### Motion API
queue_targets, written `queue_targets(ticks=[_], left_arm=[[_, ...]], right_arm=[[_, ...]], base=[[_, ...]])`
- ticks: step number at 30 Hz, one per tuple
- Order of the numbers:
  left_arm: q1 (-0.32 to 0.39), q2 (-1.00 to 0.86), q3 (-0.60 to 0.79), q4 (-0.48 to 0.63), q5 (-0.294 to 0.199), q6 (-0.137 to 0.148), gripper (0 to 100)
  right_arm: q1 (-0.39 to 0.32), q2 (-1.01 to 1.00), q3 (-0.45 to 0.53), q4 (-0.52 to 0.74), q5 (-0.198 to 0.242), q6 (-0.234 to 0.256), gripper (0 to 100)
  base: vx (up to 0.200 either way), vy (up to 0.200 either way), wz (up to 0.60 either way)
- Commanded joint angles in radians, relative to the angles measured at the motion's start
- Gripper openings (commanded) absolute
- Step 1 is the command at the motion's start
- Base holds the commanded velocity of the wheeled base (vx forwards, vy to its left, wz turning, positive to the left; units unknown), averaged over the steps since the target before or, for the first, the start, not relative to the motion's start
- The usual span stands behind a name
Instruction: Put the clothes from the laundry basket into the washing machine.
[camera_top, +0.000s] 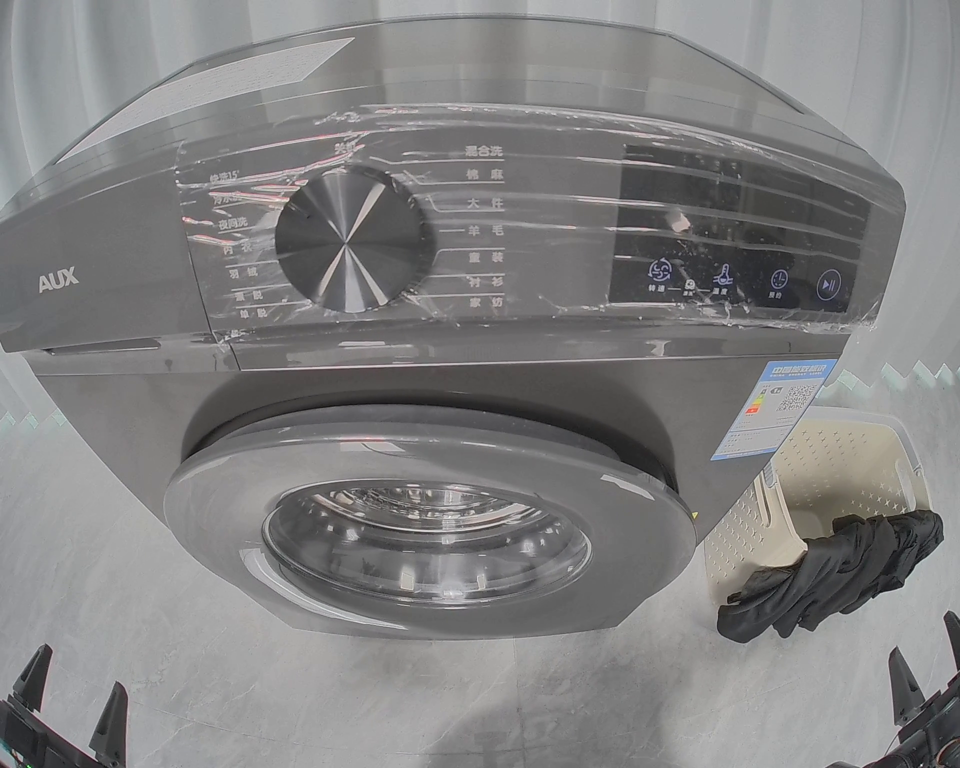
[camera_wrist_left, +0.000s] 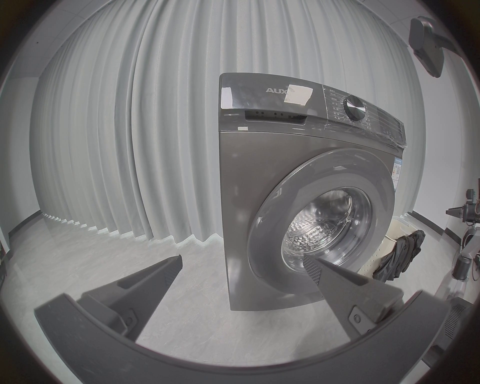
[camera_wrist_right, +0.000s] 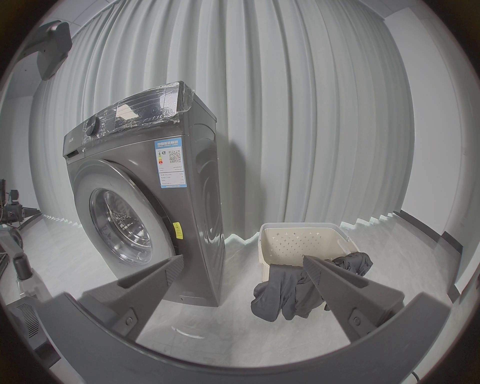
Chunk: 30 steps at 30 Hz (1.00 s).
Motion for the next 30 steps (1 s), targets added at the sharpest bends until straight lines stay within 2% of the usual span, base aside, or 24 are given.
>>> queue_targets(ticks=[1,10,20,23,30], left_arm=[[0.0,-0.016,0.016,0.0,-0.001,0.0,100],[0.0,-0.016,0.016,0.0,-0.001,-0.001,100],[0.0,-0.016,0.016,0.0,-0.001,0.0,100],[0.0,-0.016,0.016,0.0,0.0,0.0,100],[0.0,-0.016,0.016,0.0,0.0,0.0,100]], right_arm=[[0.0,-0.016,0.018,0.0,0.0,0.0,100],[0.0,-0.016,0.018,0.0,0.0,0.0,100],[0.0,-0.016,0.018,0.002,0.0,0.002,100],[0.0,-0.016,0.018,0.0,0.0,0.002,100],[0.0,-0.016,0.018,0.0,0.0,0.0,100]], base=[[0.0,0.0,0.0],[0.0,0.2,0.0],[0.0,0.0,0.0],[0.0,0.0,0.6],[0.0,0.0,0.0]])
